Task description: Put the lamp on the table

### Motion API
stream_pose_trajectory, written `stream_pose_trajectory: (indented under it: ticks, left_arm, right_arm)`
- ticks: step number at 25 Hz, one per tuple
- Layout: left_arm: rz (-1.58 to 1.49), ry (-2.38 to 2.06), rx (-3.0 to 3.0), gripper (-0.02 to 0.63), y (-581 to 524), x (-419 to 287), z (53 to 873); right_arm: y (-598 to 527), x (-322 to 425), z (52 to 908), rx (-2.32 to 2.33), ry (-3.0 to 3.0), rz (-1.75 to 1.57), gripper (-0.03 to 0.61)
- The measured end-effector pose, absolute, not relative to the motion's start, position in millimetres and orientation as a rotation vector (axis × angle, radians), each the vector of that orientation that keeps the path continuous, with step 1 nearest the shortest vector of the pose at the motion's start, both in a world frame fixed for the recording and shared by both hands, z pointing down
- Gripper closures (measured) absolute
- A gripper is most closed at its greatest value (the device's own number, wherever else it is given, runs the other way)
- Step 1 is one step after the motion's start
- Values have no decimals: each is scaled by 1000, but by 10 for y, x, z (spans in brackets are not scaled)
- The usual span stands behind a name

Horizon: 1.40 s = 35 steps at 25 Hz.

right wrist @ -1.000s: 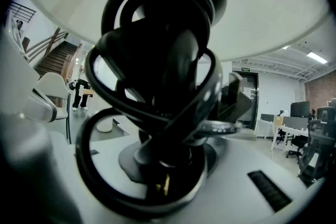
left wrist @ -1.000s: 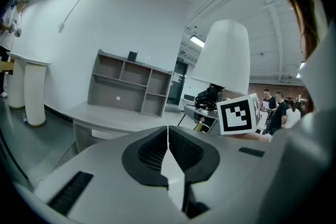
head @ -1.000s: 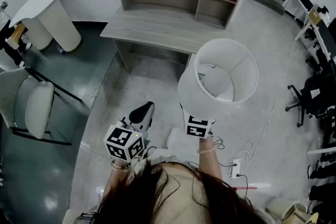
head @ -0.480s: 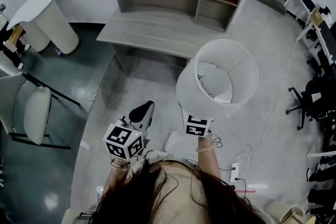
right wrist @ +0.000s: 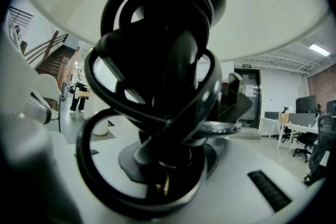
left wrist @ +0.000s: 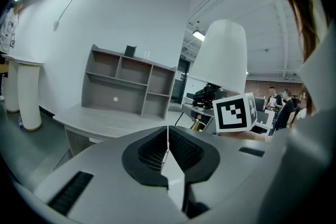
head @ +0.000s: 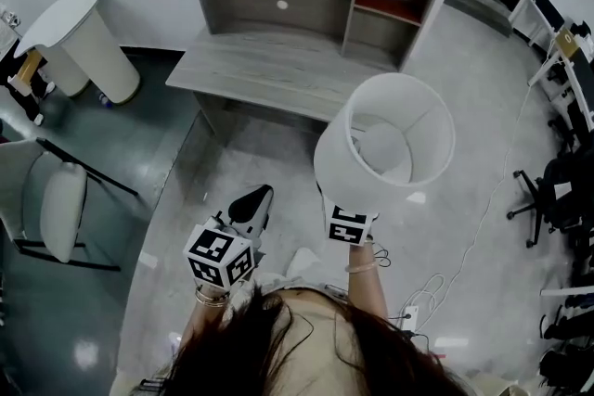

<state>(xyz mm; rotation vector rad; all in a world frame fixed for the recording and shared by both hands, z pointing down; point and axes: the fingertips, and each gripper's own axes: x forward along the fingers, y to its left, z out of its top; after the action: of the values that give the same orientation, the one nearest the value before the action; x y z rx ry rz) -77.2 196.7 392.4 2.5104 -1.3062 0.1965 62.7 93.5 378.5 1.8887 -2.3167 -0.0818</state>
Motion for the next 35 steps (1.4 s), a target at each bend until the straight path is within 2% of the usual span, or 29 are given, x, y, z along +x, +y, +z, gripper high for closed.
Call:
stream_pose_trajectory:
  ticks: [18,35]
  left_arm:
    - [209,-1349,2475,597,1628,-581,4022]
    - [238,-1343,2457,597,615,-735,4096]
  right_arm:
    - [511,747,4005,1829,-2347,-20,545]
    - [-429,656,4213,1823,-2309,38,545]
